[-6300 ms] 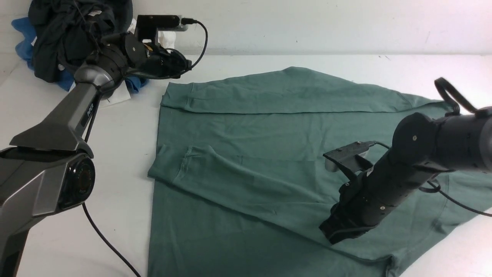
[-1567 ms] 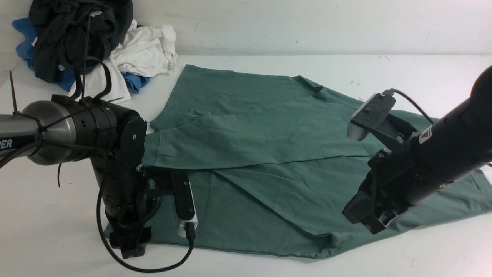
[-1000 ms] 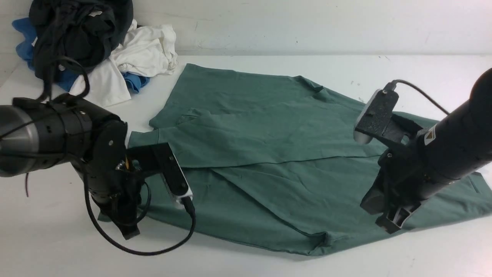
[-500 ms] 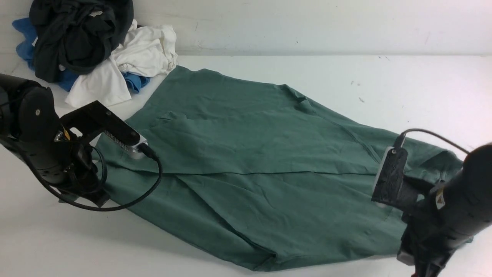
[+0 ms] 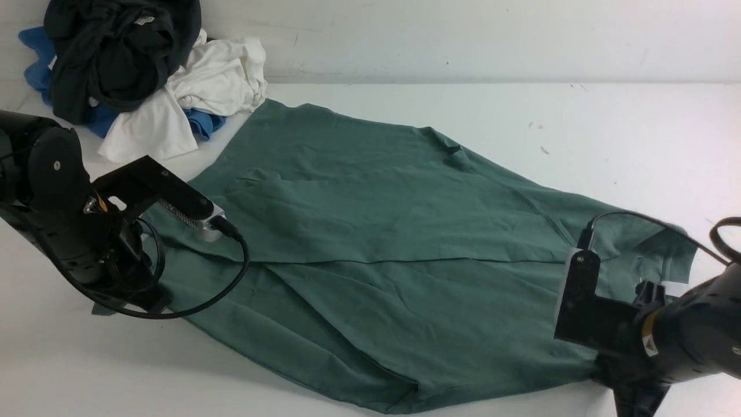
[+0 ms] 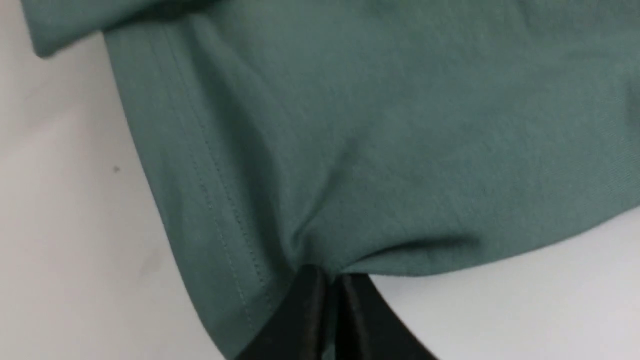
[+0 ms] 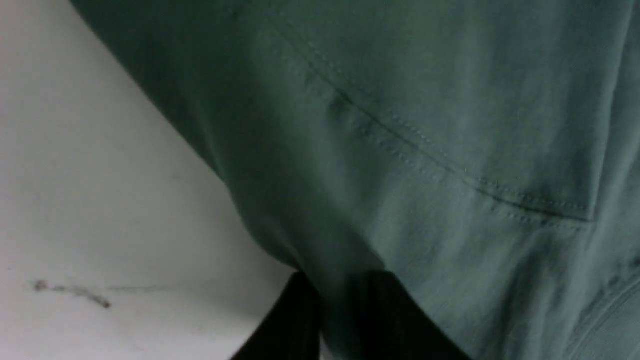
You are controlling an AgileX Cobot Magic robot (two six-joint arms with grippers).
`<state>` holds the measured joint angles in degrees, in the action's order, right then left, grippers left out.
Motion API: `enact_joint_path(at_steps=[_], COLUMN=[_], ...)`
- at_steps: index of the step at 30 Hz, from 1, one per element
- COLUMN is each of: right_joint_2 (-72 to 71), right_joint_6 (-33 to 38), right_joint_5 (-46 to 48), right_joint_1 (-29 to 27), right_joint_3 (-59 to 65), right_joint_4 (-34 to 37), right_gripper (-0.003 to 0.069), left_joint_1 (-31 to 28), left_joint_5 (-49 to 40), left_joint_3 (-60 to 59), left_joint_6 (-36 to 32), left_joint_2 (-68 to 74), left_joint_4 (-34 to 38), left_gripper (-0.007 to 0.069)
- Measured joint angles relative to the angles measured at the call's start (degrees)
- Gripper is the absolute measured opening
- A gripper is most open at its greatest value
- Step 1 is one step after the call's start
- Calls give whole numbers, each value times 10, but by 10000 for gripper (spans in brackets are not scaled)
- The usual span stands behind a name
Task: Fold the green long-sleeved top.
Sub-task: Use both arms simultaneously to clamp the lower edge of the clothing fabric, then use both arms to drag the lower edge of the fabric forward and fold it over the upper edge
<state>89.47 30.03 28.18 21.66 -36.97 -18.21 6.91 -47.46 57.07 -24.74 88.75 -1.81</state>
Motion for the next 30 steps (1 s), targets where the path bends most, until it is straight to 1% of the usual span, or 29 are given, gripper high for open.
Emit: enact_joint_path(at_steps=[1, 3, 6, 8, 11, 13, 16, 18, 20, 22, 23, 24, 26, 27, 29, 30], right_joint_2=[-6, -25, -68, -102, -120, -116, -71, -25, 11, 71, 82, 125, 177, 177, 239, 254], right_joint_6=[-24, -59, -117, -143, -159, -164, -169, -171, -171, -171, -171, -171, -173, -173, -178, -184], right_joint_5=[17, 42, 77, 80, 68, 42, -13, -44, -61, -74, -75, -80, -79, -78, -69, -66], right_joint_1=[0, -1, -9, -19, -36, -58, -108, -132, -141, -146, -147, -148, -152, -152, -158, -162], right_joint_3=[1, 1, 1, 0, -21, -51, -114, -157, -186, -238, -243, -280, -329, -334, -392, -408], right_joint_4=[-6, -22, -64, -100, -135, -155, -168, -172, -176, -185, -187, -192, -197, -196, -197, -196], right_gripper=[31, 5, -3, -3, -3, -3, -3, -3, -3, -3, -3, -3, -3, -3, 7, 16], left_joint_1=[0, 0, 0, 0, 0, 0, 0, 0, 0, 0, 0, 0, 0, 0, 0, 0], left_joint_5=[-20, -48, -68, -69, -61, -50, -30, -13, -2, 5, 6, 8, 8, 8, 2, -4], left_joint_3=[1, 4, 20, 42, 91, 139, 230, 294, 346, 418, 425, 479, 547, 553, 647, 673], left_joint_6=[8, 33, 78, 103, 126, 143, 154, 156, 158, 164, 165, 174, 189, 189, 210, 214], left_joint_2=[-7, -25, -57, -75, -78, -59, 10, 73, 123, 206, 222, 283, 357, 357, 450, 473], left_joint_4=[2, 8, 22, 32, 36, 36, 36, 36, 36, 35, 35, 33, 31, 31, 29, 29], left_gripper=[5, 5, 5, 5, 5, 5, 5, 5, 5, 5, 5, 5, 5, 5, 5, 5])
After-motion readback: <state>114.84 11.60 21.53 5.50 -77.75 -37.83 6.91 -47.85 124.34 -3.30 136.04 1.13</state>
